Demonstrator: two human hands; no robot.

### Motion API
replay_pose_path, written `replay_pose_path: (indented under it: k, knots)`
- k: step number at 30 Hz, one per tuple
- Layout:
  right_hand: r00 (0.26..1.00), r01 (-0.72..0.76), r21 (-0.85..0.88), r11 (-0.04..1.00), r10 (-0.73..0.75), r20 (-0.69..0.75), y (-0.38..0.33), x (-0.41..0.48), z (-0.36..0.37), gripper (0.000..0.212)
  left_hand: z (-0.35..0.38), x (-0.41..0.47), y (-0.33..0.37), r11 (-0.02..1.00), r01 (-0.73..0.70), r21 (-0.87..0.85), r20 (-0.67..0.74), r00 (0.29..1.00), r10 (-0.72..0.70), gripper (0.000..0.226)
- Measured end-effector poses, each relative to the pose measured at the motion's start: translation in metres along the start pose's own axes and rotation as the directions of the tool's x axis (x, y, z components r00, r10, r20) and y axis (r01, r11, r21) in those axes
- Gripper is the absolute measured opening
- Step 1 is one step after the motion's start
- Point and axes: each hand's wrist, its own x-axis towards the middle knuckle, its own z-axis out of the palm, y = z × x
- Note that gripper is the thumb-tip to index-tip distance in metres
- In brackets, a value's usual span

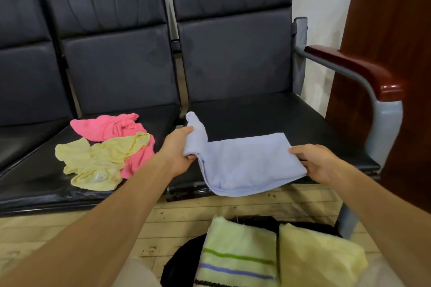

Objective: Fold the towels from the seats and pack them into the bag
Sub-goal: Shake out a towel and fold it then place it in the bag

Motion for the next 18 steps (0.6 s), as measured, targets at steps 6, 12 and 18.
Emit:
replay_pose_path:
  k: [6,12,18]
  knots:
    - [0.999,0.021,0.067,0.998,-0.023,0.027,0.004,0.003,-0.001,0.017,0.066,0.012,-0.018,0.965,0.0,0.261,0.049,0.999,-0.014,0.017]
    - [0.995,0.045,0.106,0.993,-0.054,0.085,0.009,0.011,-0.007,0.013,0.123,0.013,-0.059,0.884,0.018,0.468,0.069,0.996,-0.057,0.023]
    - [0.997,0.005,0.081,0.997,-0.011,0.075,0.007,0.012,-0.009,0.007,0.147,0.013,-0.082,0.688,-0.116,0.716,0.236,0.968,-0.083,0.043]
